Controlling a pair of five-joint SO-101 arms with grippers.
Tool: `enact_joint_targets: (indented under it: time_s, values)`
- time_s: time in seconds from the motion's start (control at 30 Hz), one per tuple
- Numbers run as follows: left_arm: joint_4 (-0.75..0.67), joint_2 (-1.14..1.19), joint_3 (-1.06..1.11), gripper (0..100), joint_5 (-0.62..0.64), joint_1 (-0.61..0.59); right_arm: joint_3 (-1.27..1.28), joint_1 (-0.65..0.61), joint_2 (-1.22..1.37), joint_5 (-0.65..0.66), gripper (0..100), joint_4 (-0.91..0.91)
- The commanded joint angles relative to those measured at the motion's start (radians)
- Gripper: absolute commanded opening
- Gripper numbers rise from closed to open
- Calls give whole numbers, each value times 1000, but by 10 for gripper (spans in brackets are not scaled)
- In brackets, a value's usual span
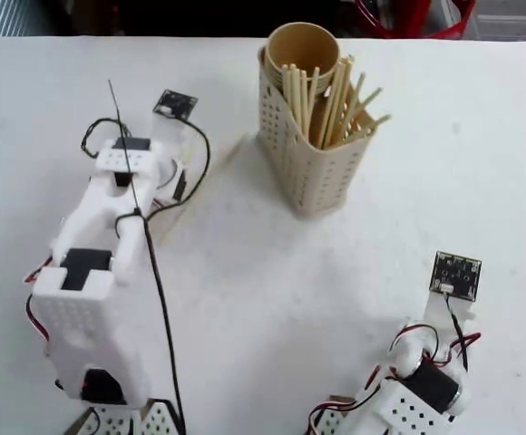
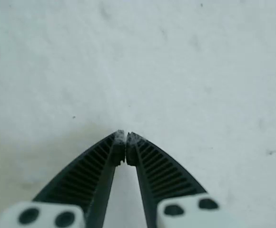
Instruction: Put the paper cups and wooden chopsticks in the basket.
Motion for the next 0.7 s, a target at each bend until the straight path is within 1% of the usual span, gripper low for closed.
enact_joint_targets:
  time_s: [0.0,0.07,0.17,0.27,0.33,0.57,0.67]
  values:
    - [6,-7,-43,79,6,-5,9,4,-7,9,19,5]
    - [6,-7,-41,67,8,-1,9,4,-7,9,19,5]
    - [8,-10,-44,17,9,-1,9,4,-7,9,19,5]
    - [9,-48,-31,21,9,-1,9,4,-7,9,19,5]
    - [3,-96,9,21,9,-1,9,4,-7,9,19,5]
    - [-101,-294,195,21,12,1,9,4,-7,9,19,5]
    - [-124,-403,258,21,46,-1,9,4,-7,9,19,5]
